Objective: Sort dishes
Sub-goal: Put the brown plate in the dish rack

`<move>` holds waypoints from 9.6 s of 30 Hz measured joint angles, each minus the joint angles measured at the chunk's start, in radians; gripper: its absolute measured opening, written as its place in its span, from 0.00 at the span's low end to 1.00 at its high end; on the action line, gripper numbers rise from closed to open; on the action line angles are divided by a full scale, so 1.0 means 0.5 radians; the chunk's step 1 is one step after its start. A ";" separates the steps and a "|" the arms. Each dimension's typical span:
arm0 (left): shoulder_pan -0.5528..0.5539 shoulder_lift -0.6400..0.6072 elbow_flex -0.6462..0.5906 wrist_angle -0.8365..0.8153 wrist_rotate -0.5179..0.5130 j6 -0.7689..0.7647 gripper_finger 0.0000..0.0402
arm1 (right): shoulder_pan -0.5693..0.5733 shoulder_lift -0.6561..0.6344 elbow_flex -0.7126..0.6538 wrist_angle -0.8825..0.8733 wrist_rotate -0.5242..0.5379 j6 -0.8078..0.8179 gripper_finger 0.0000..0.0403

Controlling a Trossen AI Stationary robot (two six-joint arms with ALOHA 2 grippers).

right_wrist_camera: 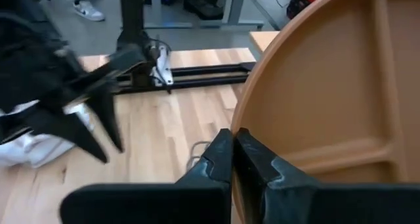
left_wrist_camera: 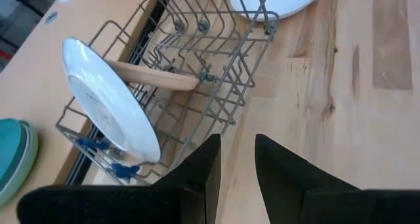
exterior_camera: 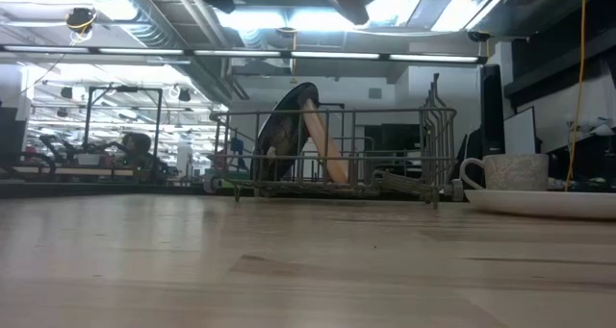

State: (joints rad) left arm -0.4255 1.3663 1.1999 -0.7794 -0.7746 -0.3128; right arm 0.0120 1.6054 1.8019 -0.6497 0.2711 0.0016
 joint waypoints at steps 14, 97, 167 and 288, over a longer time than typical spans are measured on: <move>-0.014 0.000 0.000 -0.048 -0.001 -0.111 0.21 | -0.254 0.001 -0.428 0.175 -0.208 0.039 0.02; -0.027 0.002 0.000 -0.042 -0.001 -0.214 0.21 | -0.407 -0.034 -2.353 3.296 -0.314 0.672 0.02; -0.027 0.002 0.000 -0.026 0.000 -0.252 0.21 | -0.418 -0.034 -2.656 4.059 -0.348 0.766 0.02; 0.993 0.319 0.215 0.844 0.349 0.115 0.08 | -0.293 -1.573 -2.654 1.681 -0.454 -0.528 0.04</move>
State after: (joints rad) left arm 0.0710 1.5258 1.3075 -0.3576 -0.6000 -0.2554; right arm -0.1345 0.8191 0.4747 0.1910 0.0441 -0.2626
